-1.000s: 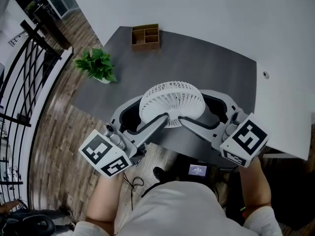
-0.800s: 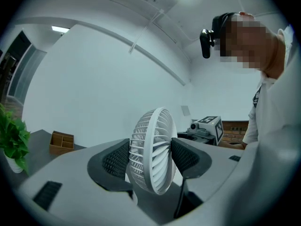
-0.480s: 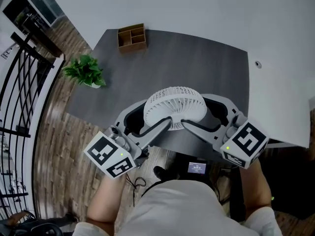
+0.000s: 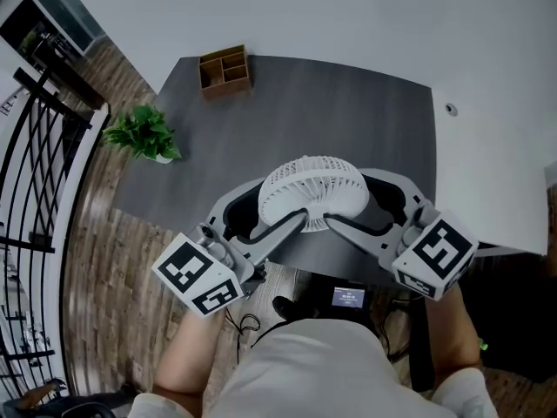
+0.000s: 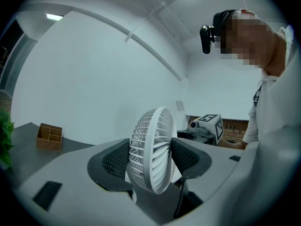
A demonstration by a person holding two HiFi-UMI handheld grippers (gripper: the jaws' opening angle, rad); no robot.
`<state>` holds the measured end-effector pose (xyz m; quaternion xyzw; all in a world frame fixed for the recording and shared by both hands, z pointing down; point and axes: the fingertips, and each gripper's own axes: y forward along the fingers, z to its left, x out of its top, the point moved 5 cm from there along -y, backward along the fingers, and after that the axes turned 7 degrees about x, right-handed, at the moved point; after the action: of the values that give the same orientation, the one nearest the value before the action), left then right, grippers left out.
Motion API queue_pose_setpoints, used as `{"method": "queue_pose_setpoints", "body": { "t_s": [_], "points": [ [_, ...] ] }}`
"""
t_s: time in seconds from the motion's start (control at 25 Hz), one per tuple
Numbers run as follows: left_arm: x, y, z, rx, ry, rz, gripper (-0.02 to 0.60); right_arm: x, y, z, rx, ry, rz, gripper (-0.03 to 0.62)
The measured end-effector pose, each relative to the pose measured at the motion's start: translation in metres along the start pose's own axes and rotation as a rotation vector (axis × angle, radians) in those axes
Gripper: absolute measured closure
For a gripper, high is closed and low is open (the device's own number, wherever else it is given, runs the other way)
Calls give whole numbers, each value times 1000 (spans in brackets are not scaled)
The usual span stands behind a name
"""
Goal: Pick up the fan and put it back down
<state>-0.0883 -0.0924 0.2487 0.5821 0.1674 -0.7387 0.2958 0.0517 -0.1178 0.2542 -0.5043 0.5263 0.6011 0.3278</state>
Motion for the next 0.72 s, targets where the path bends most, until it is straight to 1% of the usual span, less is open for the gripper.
{"method": "queue_pose_setpoints", "body": {
  "t_s": [0.2, 0.44, 0.72],
  "points": [
    [-1, 1, 1, -6, -4, 5, 287, -1, 0, 0, -7, 3, 5, 290],
    [-11, 11, 10, -32, 2, 28, 287, -11, 5, -8, -43, -4, 38, 290],
    [-14, 45, 5, -86, 8, 64, 287, -21, -14, -30, -98, 22, 57, 290]
  ]
}}
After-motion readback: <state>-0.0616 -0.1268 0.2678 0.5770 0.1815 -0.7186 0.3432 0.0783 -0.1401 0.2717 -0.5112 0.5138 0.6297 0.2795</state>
